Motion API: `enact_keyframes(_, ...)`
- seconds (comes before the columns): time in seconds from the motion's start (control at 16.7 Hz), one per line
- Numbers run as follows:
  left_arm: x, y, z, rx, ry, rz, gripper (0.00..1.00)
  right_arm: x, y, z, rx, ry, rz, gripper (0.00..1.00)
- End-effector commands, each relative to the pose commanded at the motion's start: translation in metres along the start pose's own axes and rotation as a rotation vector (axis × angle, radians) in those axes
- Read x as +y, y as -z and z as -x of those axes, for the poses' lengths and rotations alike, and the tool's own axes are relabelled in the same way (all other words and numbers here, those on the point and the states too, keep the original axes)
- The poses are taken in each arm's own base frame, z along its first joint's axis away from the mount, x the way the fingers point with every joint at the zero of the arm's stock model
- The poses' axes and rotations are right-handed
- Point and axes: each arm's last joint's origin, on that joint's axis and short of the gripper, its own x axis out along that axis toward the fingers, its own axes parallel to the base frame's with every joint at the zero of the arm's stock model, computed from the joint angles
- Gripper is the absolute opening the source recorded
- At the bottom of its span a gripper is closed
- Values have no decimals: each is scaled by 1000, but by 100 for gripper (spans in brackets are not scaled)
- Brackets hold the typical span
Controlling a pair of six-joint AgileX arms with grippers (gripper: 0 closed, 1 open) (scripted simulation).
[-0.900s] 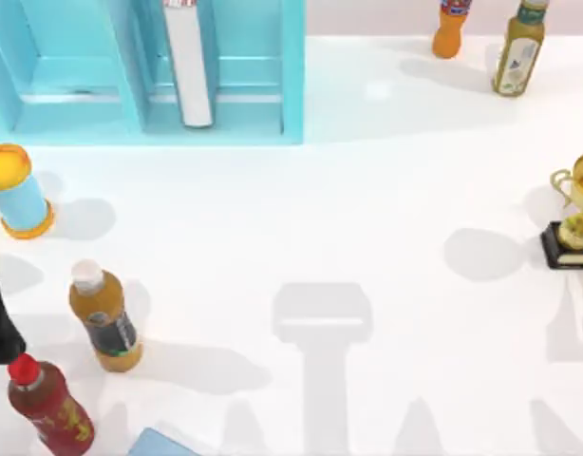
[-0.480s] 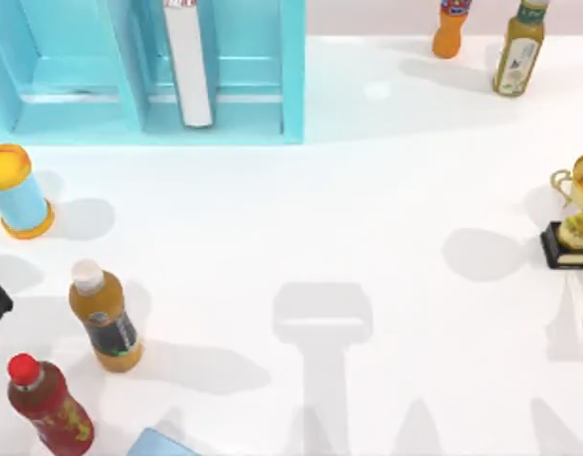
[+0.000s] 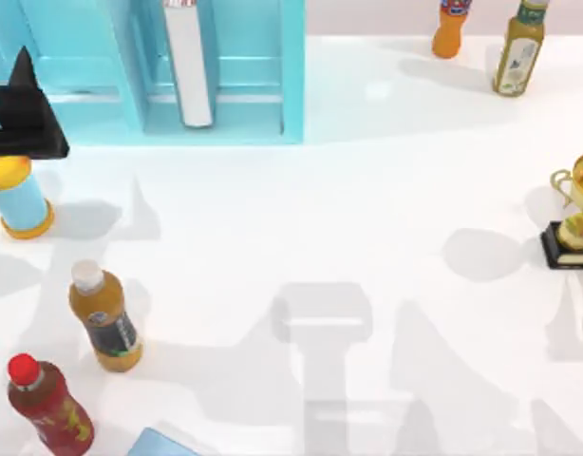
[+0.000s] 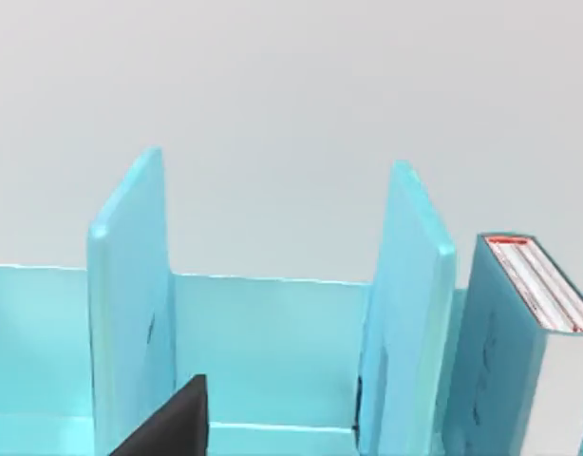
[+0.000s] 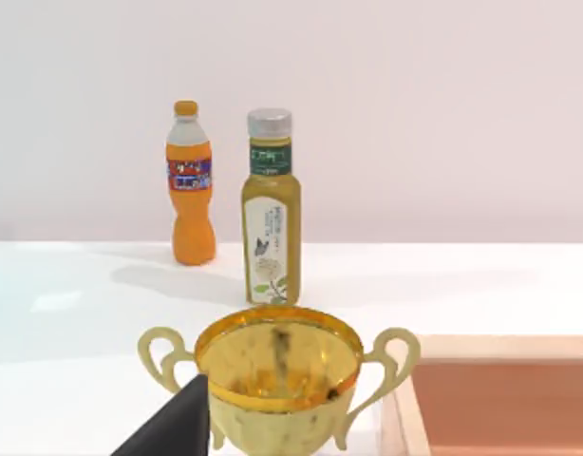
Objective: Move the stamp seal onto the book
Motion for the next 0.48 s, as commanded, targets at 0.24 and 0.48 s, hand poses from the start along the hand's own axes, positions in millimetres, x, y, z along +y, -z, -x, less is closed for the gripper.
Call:
enact_keyframes(0.24, -36, 29, -74, 138, 7, -13, 100, 0, 0, 0, 0, 0, 0, 100)
enact_keyframes(0.48, -74, 83, -128, 250, 12, -42, 100, 0, 0, 0, 0, 0, 0, 100)
